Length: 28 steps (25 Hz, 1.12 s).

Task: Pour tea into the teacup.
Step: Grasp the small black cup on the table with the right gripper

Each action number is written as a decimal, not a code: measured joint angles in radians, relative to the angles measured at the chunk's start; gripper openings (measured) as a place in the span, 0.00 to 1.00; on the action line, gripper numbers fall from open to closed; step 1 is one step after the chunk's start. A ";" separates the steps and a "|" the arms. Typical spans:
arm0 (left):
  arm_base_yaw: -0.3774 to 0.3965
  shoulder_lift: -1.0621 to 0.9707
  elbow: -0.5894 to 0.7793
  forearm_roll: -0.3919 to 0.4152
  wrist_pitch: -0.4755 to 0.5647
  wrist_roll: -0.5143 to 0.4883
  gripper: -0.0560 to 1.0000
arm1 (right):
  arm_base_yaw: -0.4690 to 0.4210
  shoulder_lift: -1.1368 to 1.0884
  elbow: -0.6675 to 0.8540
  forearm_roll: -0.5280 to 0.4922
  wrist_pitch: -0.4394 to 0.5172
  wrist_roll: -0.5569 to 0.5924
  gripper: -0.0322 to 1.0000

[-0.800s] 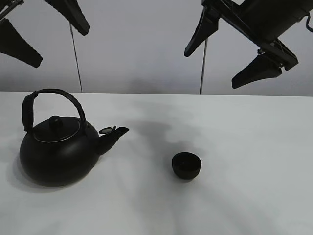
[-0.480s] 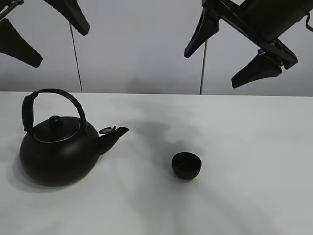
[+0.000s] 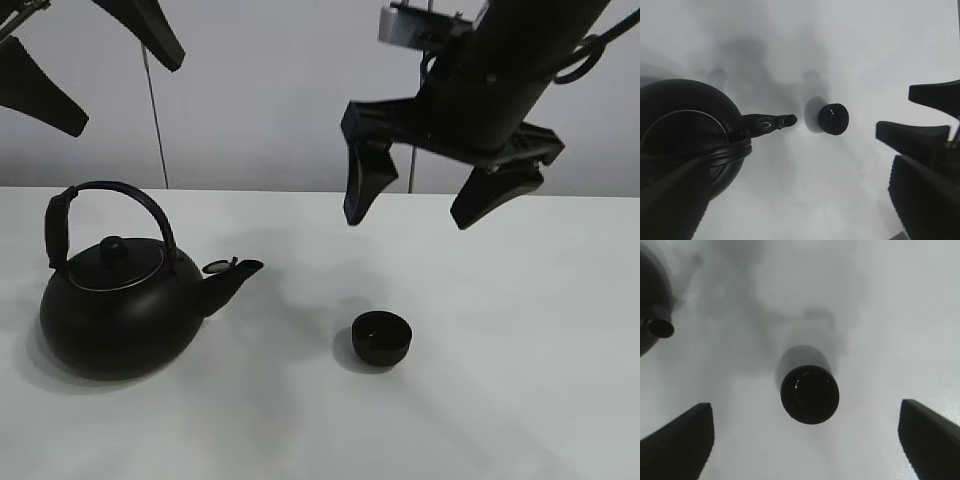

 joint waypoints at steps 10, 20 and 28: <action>0.000 0.000 0.000 0.000 -0.007 0.000 0.71 | 0.033 0.185 0.000 -0.027 -0.028 0.045 0.70; 0.000 0.000 0.000 0.000 -0.010 0.000 0.71 | 0.033 0.217 -0.003 -0.037 -0.091 0.048 0.70; 0.000 0.000 0.000 0.000 -0.010 0.000 0.71 | 0.033 0.257 -0.003 -0.040 -0.091 0.048 0.70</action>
